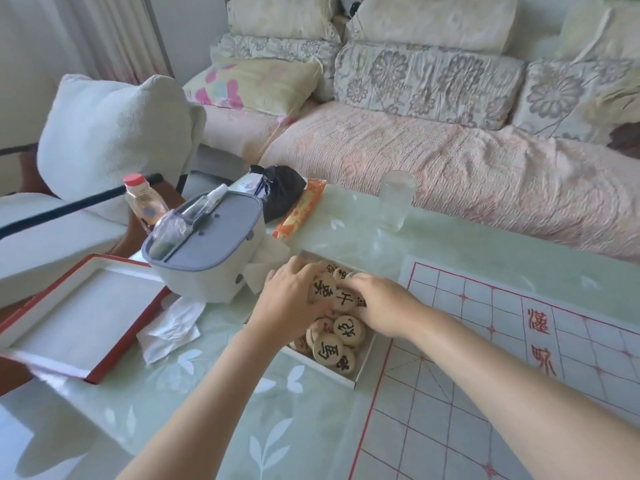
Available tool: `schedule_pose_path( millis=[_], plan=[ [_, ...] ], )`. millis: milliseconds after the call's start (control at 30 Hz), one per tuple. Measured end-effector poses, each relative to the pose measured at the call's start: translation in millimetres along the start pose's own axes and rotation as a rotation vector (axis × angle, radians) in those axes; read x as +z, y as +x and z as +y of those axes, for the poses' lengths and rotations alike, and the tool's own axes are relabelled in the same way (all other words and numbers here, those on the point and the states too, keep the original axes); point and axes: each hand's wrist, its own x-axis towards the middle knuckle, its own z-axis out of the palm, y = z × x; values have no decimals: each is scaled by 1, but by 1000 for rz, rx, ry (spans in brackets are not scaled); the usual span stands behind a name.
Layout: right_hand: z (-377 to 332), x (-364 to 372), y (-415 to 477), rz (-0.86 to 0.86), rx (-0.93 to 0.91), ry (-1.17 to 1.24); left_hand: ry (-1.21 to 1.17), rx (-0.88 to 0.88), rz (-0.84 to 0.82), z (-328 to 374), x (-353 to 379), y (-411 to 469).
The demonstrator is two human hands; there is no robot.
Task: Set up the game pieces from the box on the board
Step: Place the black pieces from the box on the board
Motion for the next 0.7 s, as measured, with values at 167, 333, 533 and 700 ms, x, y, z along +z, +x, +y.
schedule_pose_path(
  millis=[167, 333, 533, 700],
  plan=[
    [-8, 3, -7, 38, 69, -78, -425, -82, 107, -1, -1, -20],
    [-30, -6, -34, 119, 147, -126, -574, -79, 149, -2, -6, -59],
    [-39, -23, -98, 234, 215, -120, -647, -25, 96, 44, -20, -72],
    [-22, -34, -186, 299, 326, -99, -681, 29, -16, 110, -15, -89]
  ],
)
